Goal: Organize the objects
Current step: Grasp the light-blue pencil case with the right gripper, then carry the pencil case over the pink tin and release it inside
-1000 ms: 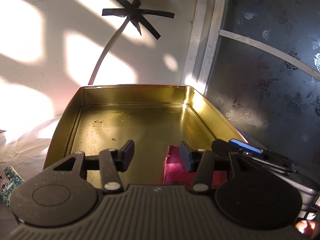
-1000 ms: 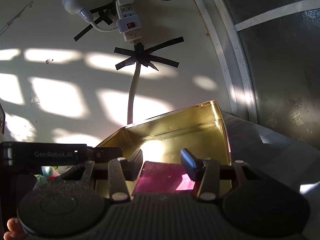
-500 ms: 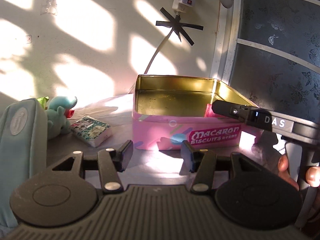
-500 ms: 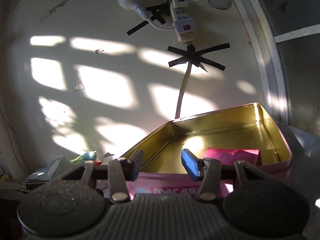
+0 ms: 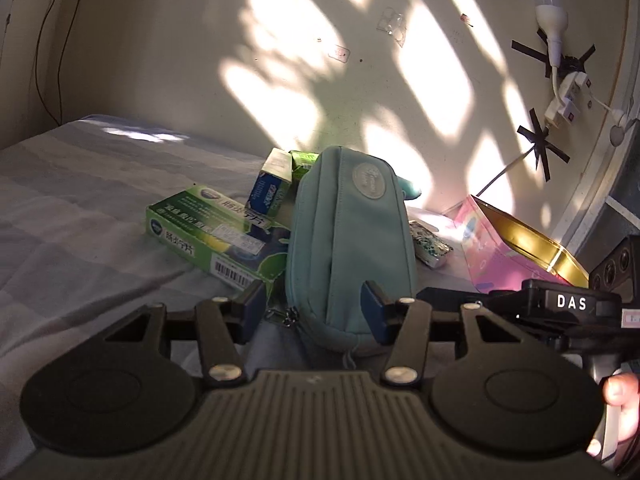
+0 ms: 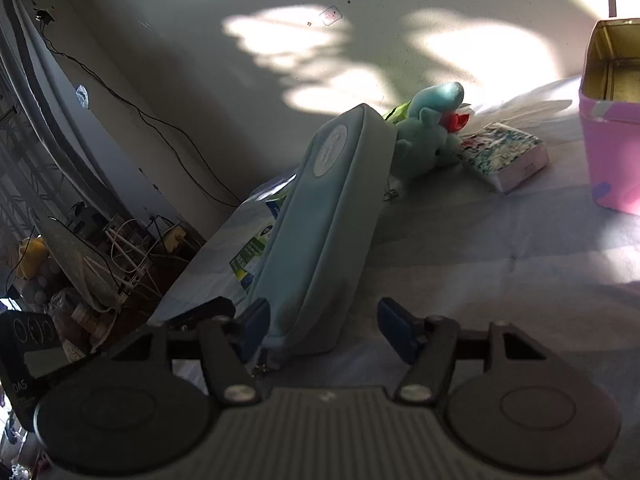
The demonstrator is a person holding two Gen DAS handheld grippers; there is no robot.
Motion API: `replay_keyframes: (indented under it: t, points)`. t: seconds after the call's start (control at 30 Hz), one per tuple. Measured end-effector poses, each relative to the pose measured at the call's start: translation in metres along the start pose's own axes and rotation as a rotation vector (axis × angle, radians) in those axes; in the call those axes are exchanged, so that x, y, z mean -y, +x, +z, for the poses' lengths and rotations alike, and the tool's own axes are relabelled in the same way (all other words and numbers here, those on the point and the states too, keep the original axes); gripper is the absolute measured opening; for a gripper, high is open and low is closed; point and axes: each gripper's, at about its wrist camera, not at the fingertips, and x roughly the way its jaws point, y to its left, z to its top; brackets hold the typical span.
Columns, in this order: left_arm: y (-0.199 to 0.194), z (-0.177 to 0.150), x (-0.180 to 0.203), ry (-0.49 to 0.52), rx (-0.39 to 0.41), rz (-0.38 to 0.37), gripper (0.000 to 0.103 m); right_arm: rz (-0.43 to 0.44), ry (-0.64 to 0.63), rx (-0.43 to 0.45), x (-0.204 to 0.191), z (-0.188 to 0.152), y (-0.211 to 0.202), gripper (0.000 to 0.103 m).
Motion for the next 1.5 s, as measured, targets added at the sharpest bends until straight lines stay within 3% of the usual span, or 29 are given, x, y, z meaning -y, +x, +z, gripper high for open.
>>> replay_keyframes:
  t: [0.03, 0.07, 0.1, 0.13, 0.17, 0.23, 0.4, 0.53, 0.63, 0.7, 0.83, 0.9, 1.0, 1.17, 1.2, 1.27, 1.33, 1.4, 1.5]
  points:
    - [-0.001, 0.0, -0.003, -0.01, 0.002, 0.0, 0.054, -0.004, 0.01, -0.011, -0.002, 0.0, 0.011, 0.082]
    - [-0.002, 0.0, -0.004, -0.014, 0.005, 0.001, 0.054, -0.022, 0.007, -0.026, -0.005, 0.0, 0.02, 0.082]
    - [-0.005, -0.002, -0.01, -0.014, 0.01, -0.002, 0.054, -0.057, -0.032, -0.015, -0.011, -0.002, 0.026, 0.076]
    - [-0.007, -0.003, -0.012, -0.013, 0.014, -0.003, 0.054, -0.07, -0.05, -0.027, -0.016, -0.002, 0.028, 0.056]
    - [-0.007, -0.004, -0.014, -0.013, 0.018, -0.008, 0.054, -0.061, -0.039, -0.039, -0.016, 0.0, 0.028, 0.055]
    - [-0.006, -0.003, -0.013, -0.016, 0.017, -0.016, 0.055, -0.033, -0.018, -0.034, -0.011, -0.001, 0.015, 0.043]
    - [-0.003, -0.007, -0.006, 0.003, 0.004, -0.063, 0.055, -0.068, -0.072, -0.031, 0.015, -0.006, -0.056, 0.038]
    - [0.009, -0.008, 0.012, 0.037, -0.027, -0.108, 0.055, -0.241, -0.075, 0.052, 0.043, -0.02, -0.129, 0.036]
    - [0.022, -0.009, 0.032, 0.06, -0.074, -0.151, 0.055, -0.503, -0.039, 0.227, 0.061, -0.03, -0.186, 0.04]
    - [0.033, -0.01, 0.048, 0.067, -0.123, -0.185, 0.055, -0.578, 0.001, 0.317, 0.074, -0.037, -0.216, 0.048]
    - [0.056, -0.017, 0.087, 0.077, -0.265, -0.293, 0.056, -0.513, -0.024, 0.335, 0.079, -0.043, -0.23, 0.067]
    - [0.066, -0.021, 0.1, 0.059, -0.328, -0.322, 0.063, -0.464, -0.056, 0.309, 0.077, -0.039, -0.22, 0.072]
    - [0.072, -0.028, 0.11, 0.004, -0.391, -0.353, 0.07, -0.378, -0.078, 0.254, 0.075, -0.029, -0.197, 0.072]
    - [0.076, -0.035, 0.113, -0.054, -0.425, -0.32, 0.073, -0.297, -0.129, 0.126, 0.08, -0.02, -0.149, 0.071]
    - [0.077, -0.038, 0.113, -0.063, -0.418, -0.316, 0.071, -0.279, -0.114, 0.086, 0.08, -0.022, -0.136, 0.065]
    - [0.075, -0.04, 0.114, -0.056, -0.397, -0.305, 0.068, -0.221, -0.123, 0.089, 0.074, -0.03, -0.128, 0.059]
    - [0.072, -0.039, 0.116, -0.029, -0.377, -0.28, 0.058, -0.252, -0.185, 0.099, 0.059, -0.035, -0.126, 0.048]
    - [0.065, -0.029, 0.116, -0.032, -0.337, -0.28, 0.055, -0.216, -0.19, 0.147, 0.049, -0.038, -0.133, 0.041]
    - [0.052, 0.003, 0.135, 0.026, -0.233, -0.335, 0.054, -0.209, -0.248, 0.279, 0.027, -0.031, -0.159, 0.04]
